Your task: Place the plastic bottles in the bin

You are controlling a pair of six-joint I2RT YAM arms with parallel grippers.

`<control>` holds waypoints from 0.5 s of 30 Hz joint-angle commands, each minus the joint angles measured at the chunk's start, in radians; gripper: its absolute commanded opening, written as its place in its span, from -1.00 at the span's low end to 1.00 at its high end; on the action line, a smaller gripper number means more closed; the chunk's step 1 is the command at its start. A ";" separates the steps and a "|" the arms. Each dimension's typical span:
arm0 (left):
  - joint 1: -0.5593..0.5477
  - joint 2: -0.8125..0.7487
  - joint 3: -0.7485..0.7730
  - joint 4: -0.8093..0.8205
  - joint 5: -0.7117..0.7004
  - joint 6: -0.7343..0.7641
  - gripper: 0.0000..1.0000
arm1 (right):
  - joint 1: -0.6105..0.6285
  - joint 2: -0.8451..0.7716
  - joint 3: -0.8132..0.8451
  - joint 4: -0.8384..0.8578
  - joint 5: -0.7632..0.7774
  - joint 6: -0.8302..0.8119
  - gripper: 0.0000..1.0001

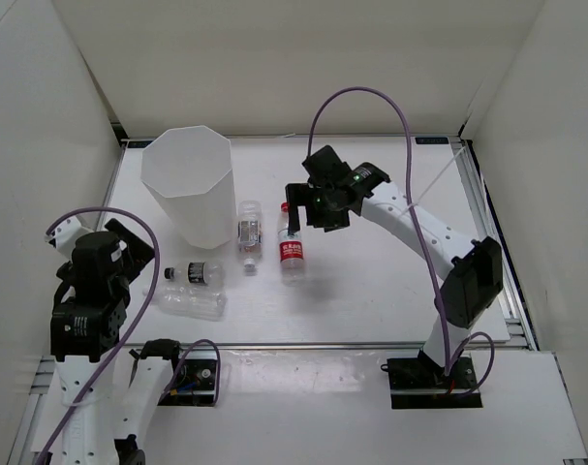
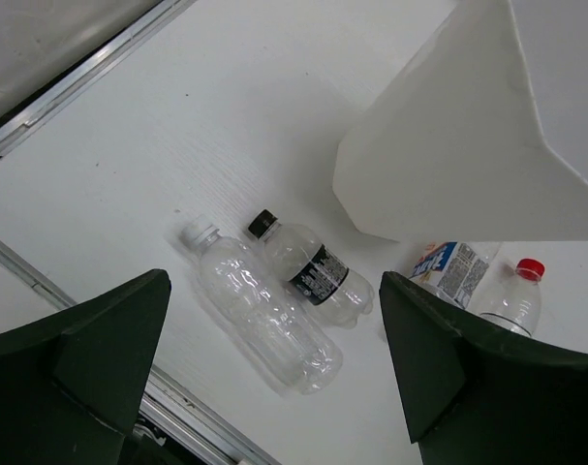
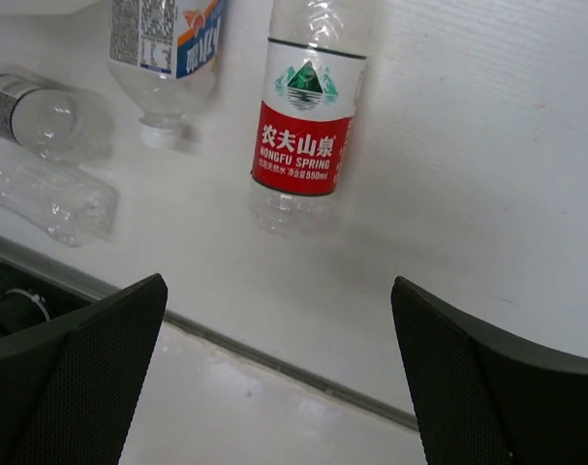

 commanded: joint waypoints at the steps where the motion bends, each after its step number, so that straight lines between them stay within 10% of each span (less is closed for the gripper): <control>1: -0.004 0.033 0.027 -0.018 -0.041 0.019 1.00 | -0.027 0.065 0.117 -0.056 -0.043 -0.052 1.00; 15: -0.004 -0.035 -0.003 0.061 0.197 0.120 1.00 | -0.068 0.282 0.194 0.026 -0.186 -0.133 1.00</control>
